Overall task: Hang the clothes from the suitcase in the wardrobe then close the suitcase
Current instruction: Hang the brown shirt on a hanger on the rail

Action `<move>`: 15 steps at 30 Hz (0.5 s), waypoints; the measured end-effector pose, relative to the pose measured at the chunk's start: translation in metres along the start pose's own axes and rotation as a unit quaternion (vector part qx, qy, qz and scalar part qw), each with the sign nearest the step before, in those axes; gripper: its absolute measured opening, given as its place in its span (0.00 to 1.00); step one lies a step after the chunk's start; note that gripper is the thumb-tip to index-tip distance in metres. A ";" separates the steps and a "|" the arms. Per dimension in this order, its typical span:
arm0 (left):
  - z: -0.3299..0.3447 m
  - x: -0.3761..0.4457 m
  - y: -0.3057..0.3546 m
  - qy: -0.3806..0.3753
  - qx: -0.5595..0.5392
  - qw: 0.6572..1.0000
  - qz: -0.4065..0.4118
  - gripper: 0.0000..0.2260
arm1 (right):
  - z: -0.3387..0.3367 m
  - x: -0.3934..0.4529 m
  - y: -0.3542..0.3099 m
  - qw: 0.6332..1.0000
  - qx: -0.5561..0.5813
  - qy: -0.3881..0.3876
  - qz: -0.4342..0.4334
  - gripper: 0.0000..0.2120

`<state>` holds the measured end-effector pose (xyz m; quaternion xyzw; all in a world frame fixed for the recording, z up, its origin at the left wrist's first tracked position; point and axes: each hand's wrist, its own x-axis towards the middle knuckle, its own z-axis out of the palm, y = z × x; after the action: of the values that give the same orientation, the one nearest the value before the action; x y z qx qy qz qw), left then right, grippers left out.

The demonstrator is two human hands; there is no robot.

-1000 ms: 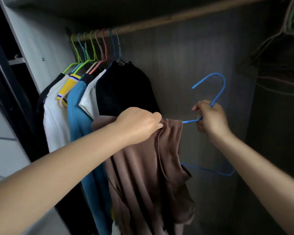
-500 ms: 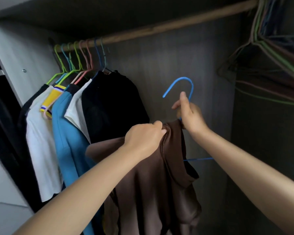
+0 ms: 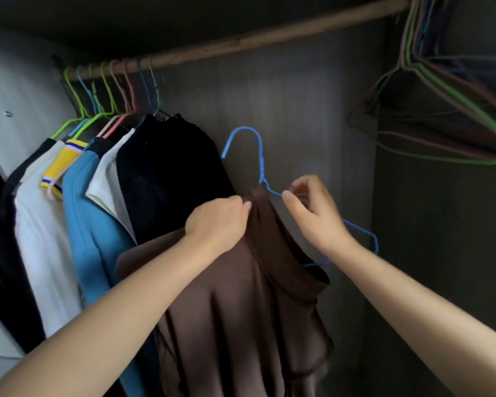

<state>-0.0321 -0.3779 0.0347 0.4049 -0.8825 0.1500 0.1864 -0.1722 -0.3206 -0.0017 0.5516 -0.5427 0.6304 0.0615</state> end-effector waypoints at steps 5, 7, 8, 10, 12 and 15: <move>-0.015 0.012 -0.026 0.077 -0.046 0.994 -0.064 0.19 | 0.014 -0.042 0.026 0.976 -0.052 -0.206 -0.052 0.20; -0.020 0.014 -0.030 0.099 -0.065 0.991 -0.066 0.19 | 0.029 -0.047 0.025 0.967 -0.012 -0.253 0.022 0.22; -0.022 0.014 -0.032 0.106 -0.072 0.989 -0.068 0.19 | 0.033 -0.044 0.020 0.963 0.032 -0.260 0.063 0.21; -0.025 0.014 -0.039 0.121 -0.099 0.984 -0.083 0.18 | 0.034 -0.035 0.013 0.944 0.058 -0.314 0.086 0.19; -0.027 0.013 -0.052 0.133 -0.144 0.974 -0.115 0.17 | 0.030 -0.025 0.012 0.900 -0.042 -0.433 0.036 0.19; -0.023 0.003 -0.069 0.154 -0.213 0.953 -0.150 0.19 | 0.015 -0.013 0.020 0.813 -0.174 -0.556 -0.005 0.14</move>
<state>0.0238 -0.4139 0.0644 0.4556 -0.7835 -0.0102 0.4225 -0.1711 -0.3330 -0.0273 0.7909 -0.5820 0.1112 -0.1528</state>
